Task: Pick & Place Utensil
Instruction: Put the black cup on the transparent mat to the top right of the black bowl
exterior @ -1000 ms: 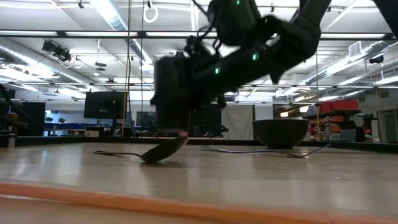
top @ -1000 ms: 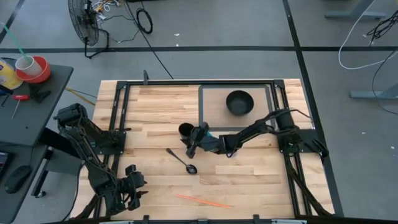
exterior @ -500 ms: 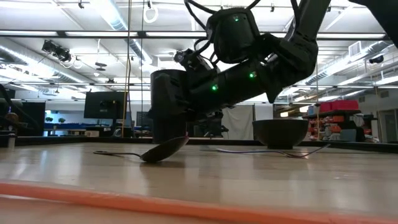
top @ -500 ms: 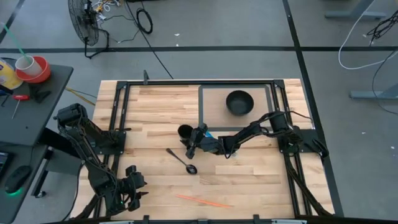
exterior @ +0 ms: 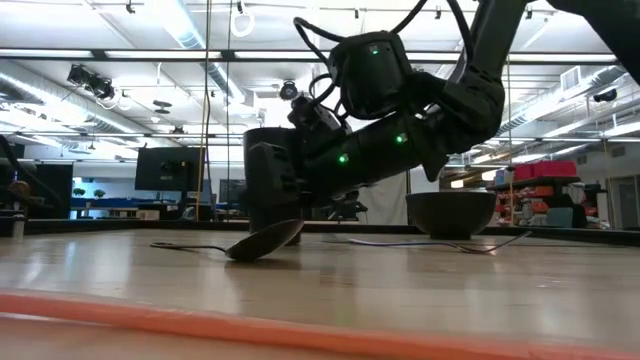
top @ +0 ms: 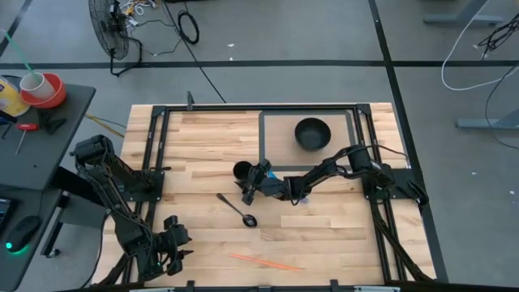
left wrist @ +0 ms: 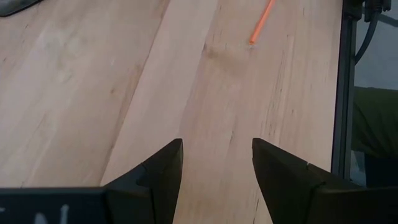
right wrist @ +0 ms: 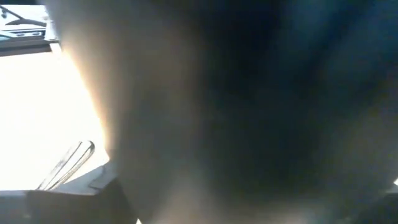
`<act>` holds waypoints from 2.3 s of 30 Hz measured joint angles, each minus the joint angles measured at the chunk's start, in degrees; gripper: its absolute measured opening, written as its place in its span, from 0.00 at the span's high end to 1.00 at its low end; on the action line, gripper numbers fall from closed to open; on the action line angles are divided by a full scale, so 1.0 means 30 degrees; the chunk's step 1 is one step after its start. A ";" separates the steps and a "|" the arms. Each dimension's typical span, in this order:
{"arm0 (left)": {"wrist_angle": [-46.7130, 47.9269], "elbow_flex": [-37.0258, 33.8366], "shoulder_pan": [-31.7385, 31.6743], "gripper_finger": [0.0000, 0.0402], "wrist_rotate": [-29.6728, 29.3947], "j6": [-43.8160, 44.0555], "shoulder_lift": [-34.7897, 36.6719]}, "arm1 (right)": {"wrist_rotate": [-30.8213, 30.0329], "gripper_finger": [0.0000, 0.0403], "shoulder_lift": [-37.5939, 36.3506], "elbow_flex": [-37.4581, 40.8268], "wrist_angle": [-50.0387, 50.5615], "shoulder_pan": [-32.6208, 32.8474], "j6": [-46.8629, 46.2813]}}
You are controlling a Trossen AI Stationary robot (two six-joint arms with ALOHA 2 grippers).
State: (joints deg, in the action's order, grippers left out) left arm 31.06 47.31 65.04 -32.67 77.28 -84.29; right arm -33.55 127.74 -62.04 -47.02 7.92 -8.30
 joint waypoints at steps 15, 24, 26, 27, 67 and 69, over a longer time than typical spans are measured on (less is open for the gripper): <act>0.0005 0.0000 0.0000 0.51 -0.0007 -0.0003 0.0000 | -0.1167 0.03 -0.0095 0.0022 -0.1613 0.0779 0.0418; 0.0005 0.0000 0.0000 0.51 -0.0007 -0.0001 0.0000 | -0.1478 0.01 -0.0747 0.0043 -0.1691 0.1085 0.0454; 0.0005 0.0000 0.0000 0.51 -0.0007 0.0000 0.0000 | -0.1481 0.01 -0.1086 0.0095 -0.1555 0.1070 0.0446; 0.0008 0.0000 0.0007 0.51 -0.0007 0.0000 0.0000 | -0.1423 0.01 -0.1240 0.0095 -0.1524 0.1064 0.0447; -0.0518 0.0000 0.0007 0.51 -0.0007 -0.0006 0.0000 | -0.9539 0.19 -1.4326 0.4408 0.6298 -0.1479 0.1757; -0.0524 0.0000 0.0007 0.51 -0.0011 -0.0007 0.0000 | -1.0672 0.19 -1.5900 0.5606 0.6278 -0.2674 0.1436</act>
State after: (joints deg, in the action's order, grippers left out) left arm 29.48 47.31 65.06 -32.70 77.25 -84.29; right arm -65.57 80.04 -45.22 -28.18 -0.10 -3.99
